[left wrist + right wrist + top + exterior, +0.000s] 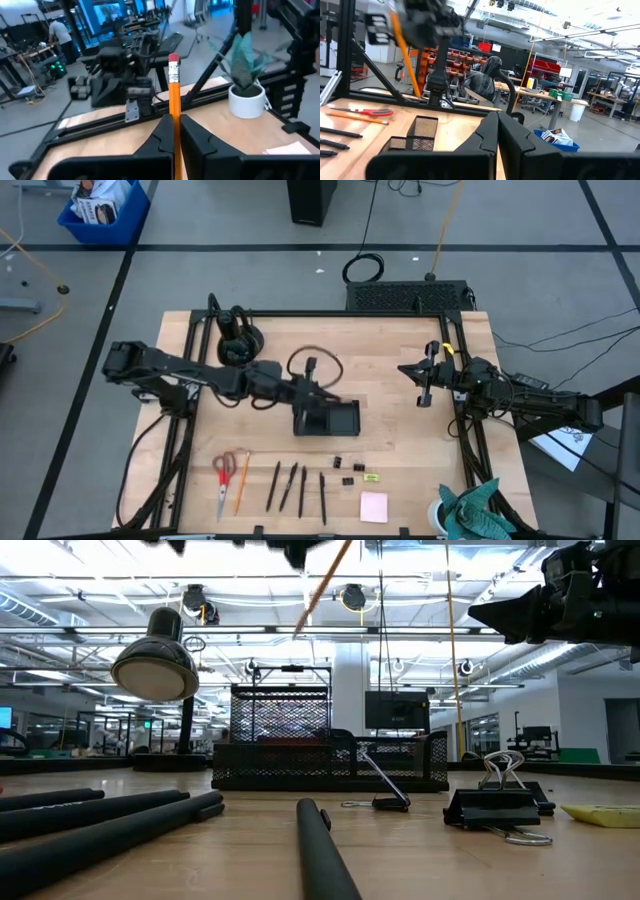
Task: Pick and place office supplies into organizer
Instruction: Put the orange pencil into the black desk organizer
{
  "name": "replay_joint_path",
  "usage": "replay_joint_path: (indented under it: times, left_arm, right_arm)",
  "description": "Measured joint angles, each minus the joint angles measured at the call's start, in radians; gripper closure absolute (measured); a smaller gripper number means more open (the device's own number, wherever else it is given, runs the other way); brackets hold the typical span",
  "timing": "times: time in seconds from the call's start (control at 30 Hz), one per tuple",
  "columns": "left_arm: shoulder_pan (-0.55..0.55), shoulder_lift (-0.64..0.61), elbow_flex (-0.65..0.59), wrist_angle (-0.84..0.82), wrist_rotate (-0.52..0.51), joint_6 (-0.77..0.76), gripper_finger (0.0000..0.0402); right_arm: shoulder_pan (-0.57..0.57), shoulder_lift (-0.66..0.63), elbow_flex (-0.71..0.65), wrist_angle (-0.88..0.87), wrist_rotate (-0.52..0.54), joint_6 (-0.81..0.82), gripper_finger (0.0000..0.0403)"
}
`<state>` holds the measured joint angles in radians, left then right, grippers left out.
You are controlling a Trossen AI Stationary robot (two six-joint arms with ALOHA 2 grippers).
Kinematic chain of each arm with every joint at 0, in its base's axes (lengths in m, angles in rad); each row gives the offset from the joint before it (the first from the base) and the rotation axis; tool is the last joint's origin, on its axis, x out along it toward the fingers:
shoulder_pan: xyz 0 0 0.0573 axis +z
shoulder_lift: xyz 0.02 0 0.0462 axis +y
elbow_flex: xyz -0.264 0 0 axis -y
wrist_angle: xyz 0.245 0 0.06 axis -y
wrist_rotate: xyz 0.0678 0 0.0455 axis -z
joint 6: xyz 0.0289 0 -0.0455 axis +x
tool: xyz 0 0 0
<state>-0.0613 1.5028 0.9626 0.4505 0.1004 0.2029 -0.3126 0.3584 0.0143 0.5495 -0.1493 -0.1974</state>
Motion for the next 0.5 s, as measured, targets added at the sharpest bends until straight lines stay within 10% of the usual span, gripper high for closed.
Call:
replay_joint_path:
  times: [0.5]
  left_arm:
    - [0.089, 0.042, -0.338, 0.521, 0.055, -0.181, 0.0391]
  right_arm:
    - [0.000, 0.000, 0.000, -0.001, 0.041, 0.002, 0.0399]
